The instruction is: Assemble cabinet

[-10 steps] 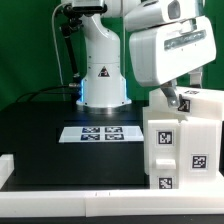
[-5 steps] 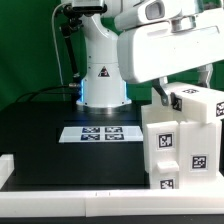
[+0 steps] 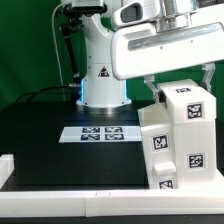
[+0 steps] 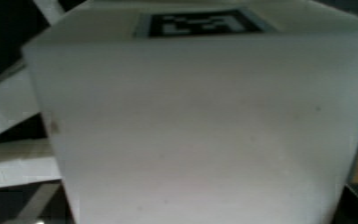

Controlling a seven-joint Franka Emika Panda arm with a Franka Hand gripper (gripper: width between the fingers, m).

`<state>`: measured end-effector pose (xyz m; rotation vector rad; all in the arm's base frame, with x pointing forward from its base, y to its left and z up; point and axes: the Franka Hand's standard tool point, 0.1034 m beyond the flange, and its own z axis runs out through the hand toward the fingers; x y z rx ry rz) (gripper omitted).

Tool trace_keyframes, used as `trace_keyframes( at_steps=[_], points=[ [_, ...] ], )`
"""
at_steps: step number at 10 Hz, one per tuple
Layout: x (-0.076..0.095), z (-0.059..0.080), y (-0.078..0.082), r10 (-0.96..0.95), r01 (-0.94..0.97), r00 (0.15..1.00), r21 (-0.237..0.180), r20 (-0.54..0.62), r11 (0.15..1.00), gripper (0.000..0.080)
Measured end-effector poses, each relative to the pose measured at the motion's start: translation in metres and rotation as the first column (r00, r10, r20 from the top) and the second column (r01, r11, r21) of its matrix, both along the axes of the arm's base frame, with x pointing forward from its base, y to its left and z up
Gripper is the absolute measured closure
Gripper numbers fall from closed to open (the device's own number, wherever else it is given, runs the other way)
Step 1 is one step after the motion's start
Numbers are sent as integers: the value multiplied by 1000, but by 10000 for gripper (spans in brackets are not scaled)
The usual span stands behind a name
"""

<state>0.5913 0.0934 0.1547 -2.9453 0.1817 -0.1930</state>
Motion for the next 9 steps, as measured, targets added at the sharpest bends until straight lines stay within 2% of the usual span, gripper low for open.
trace_keyframes(
  at_steps=[3,5,7,9],
  points=[
    [-3,-1,-1,-211,212,977,20,-36,977,236],
    [-7,-1,-5,-318,320,945,16,-76,947,236],
    [-8,-1,-7,-317,320,945,15,-82,947,236],
    [-8,-2,-6,-316,318,945,15,-82,948,36]
  ],
)
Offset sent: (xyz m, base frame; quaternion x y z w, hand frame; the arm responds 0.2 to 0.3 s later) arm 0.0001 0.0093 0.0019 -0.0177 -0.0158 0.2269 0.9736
